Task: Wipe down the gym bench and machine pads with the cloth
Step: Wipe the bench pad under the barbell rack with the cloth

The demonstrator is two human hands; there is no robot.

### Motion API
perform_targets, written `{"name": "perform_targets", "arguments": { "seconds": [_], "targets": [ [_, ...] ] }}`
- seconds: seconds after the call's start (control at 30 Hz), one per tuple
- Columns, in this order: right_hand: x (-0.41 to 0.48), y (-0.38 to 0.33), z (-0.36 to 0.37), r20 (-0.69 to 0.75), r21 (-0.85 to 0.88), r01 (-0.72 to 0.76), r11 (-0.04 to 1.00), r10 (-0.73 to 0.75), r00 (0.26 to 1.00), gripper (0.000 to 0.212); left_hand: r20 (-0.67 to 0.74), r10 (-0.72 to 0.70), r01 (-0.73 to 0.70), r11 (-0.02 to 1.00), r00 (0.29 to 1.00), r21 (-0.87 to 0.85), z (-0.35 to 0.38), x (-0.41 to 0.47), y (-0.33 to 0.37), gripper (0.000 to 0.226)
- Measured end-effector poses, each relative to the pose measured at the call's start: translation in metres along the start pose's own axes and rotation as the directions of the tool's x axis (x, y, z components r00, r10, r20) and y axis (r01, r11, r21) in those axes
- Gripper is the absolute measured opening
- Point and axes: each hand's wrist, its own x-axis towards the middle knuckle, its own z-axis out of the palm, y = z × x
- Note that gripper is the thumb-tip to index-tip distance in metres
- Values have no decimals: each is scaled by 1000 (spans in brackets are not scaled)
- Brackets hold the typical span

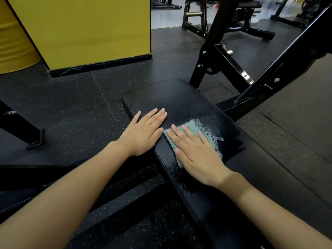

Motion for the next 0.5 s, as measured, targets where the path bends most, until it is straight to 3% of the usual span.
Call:
{"name": "perform_targets", "arguments": {
  "seconds": [0.07, 0.17, 0.33, 0.5],
  "targets": [
    [0, 3, -2, 8, 19, 33, 999, -33, 999, 52, 3, -3, 3, 1000, 1000, 7, -1, 0, 0, 57],
    [5, 27, -8, 0, 28, 21, 999, -21, 1000, 50, 14, -3, 3, 1000, 1000, 0, -4, -2, 2, 55],
    [11, 86, -24, -65, 42, -211, 977, 214, 975, 50, 25, -1, 1, 1000, 1000, -18, -5, -2, 2, 54],
    [13, 72, -19, -85, -2, -265, 964, 264, 961, 52, 17, 0, 0, 1000, 1000, -15, -2, 0, -1, 82]
  ]
}}
